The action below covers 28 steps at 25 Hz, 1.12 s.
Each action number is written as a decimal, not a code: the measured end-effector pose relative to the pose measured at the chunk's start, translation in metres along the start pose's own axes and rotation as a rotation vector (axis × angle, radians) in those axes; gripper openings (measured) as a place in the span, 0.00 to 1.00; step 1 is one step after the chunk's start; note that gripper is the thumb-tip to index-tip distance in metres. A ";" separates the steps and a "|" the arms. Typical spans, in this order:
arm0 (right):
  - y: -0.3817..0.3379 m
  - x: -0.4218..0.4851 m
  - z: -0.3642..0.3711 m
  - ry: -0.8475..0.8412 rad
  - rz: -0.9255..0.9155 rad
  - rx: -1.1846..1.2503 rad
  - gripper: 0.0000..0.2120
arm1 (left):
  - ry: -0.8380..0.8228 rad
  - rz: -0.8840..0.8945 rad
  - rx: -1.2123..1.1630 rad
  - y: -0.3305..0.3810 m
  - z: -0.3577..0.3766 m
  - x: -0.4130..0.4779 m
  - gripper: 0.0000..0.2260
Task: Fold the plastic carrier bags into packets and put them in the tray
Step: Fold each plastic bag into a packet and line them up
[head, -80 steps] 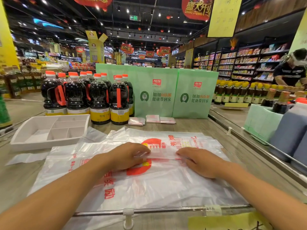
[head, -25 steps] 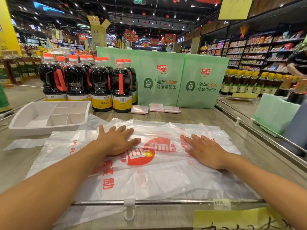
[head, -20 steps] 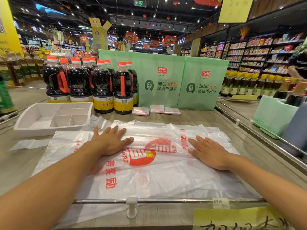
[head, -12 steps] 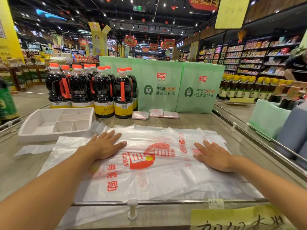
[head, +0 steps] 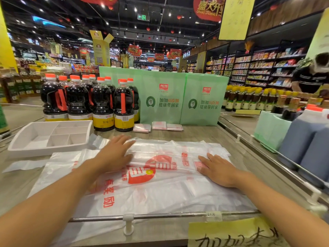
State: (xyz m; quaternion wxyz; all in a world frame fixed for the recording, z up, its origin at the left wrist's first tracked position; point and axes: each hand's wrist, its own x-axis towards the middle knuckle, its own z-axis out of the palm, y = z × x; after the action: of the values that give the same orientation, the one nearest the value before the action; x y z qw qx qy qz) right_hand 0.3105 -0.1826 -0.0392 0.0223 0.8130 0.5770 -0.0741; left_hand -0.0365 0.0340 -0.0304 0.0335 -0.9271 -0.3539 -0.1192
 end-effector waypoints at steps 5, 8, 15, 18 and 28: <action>-0.008 -0.010 -0.007 -0.007 -0.077 0.037 0.49 | -0.154 0.195 -0.216 0.047 0.006 0.005 0.25; -0.003 -0.006 -0.004 -0.024 -0.056 0.021 0.38 | -0.275 0.176 -0.173 0.048 0.012 0.007 0.39; 0.014 0.003 0.000 -0.101 0.022 -0.003 0.36 | -0.452 0.083 -0.113 0.028 0.010 0.002 0.57; 0.014 -0.008 -0.003 -0.035 -0.028 0.040 0.39 | -0.395 0.100 -0.138 0.027 0.010 0.003 0.57; -0.010 -0.024 -0.024 0.245 -0.246 -0.112 0.26 | -0.057 0.202 -0.080 0.038 -0.001 0.001 0.22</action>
State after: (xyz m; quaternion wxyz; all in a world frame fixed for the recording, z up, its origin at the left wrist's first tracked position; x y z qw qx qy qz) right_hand 0.2957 -0.1992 -0.0117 -0.0120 0.7369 0.6736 0.0558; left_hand -0.0113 0.0063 -0.0285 -0.0016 -0.9616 -0.2544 -0.1028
